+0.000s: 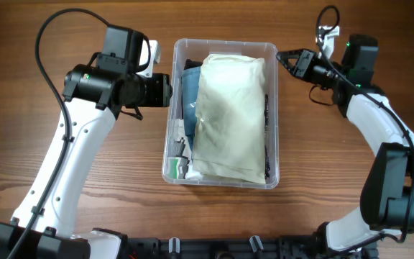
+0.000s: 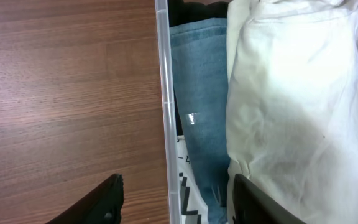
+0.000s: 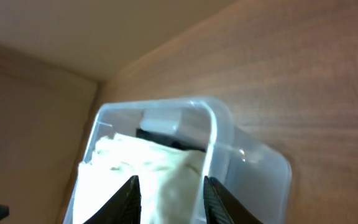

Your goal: Pack container

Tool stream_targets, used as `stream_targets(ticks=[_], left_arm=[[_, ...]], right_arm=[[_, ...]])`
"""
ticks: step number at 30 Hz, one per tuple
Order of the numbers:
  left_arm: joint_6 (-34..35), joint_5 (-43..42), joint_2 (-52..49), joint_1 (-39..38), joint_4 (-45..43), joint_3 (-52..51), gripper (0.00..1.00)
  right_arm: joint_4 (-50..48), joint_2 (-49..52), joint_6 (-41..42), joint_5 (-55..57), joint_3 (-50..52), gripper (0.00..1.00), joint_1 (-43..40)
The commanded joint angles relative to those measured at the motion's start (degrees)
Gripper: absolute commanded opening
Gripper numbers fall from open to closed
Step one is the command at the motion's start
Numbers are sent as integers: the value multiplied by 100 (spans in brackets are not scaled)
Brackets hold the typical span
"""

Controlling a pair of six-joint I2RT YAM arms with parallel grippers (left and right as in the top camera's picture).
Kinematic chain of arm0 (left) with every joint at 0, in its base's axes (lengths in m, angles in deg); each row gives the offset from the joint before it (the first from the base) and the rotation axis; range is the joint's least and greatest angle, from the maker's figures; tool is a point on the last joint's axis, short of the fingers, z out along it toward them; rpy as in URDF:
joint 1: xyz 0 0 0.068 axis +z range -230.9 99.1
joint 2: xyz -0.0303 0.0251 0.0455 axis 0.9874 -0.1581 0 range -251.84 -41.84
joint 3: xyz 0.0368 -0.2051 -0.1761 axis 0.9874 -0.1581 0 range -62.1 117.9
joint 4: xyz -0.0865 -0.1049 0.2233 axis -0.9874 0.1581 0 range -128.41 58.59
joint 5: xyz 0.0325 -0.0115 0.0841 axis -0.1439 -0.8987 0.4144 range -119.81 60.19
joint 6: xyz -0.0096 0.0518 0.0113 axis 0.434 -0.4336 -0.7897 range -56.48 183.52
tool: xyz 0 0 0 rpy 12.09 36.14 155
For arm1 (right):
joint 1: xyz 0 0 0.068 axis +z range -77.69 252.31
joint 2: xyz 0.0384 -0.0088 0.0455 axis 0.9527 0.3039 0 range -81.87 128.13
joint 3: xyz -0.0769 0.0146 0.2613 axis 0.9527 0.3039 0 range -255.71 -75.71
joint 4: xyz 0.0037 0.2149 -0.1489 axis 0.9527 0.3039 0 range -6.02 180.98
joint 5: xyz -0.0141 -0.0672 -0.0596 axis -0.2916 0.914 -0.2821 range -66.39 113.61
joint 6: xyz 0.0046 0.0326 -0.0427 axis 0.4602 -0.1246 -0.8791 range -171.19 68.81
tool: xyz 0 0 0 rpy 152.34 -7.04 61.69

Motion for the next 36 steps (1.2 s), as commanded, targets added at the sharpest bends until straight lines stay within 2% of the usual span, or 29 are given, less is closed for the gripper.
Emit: stream_targets(ticks=[1,4,5,7,10,13,16,18,19,20,21,22,24,26,28,31,34,36], left_arm=[[11,-66,-26,33,4,-4,56],[13,168,-26,76,7,-4,54],[13,170,-26,105,4,-4,54],[11,173,-26,157,0,-4,54],[13,170,-26,203,-66,-4,55],[13,168,-26,203,-129,-4,55],[13,168,-26,203,-83,-4,55],[11,170,-26,203,-35,-4,57],[11,177,-26,203,-39,-4,61],[11,251,-26,203,-68,-4,79],[13,402,-26,203,-116,-4,100],[20,553,-26,216,-179,-4,100],[450,728,-26,538,-437,-4,100],[614,719,-26,968,-518,-4,100],[654,699,-26,1521,-350,-4,100],[-190,-140,4,2063,48,-101,100],[-160,-227,444,2100,-361,-791,100],[11,-254,1158,2087,-887,-1665,100]], right_arm=[[509,-166,-463,315,-55,35,-22],[1574,-461,-992,1344,-55,36,-22],[2000,-546,-1126,2017,-55,36,-22],[2610,-566,-1268,3161,-48,31,-15],[2686,-487,-1746,3093,-37,22,127],[2367,-352,-2297,2269,-37,21,586],[1582,-313,-2225,2109,-44,22,863],[1161,-313,-1834,2131,-101,26,778],[1084,-313,-1770,2131,-197,33,688],[1137,-313,-1775,2138,-295,42,636],[1311,-313,-1816,2194,-455,54,566],[1517,-315,-1867,2258,-614,63,503],[2243,-431,-2201,2605,-1049,99,433],[2798,-627,-2284,3008,-1344,100,433],[3357,-1161,-2028,3556,-1495,100,433],[4068,-2096,-1668,3969,-1493,100,433],[4975,-3241,-1397,4345,-1375,100,433],[5143,-4262,-1375,4409,-914,100,433]])
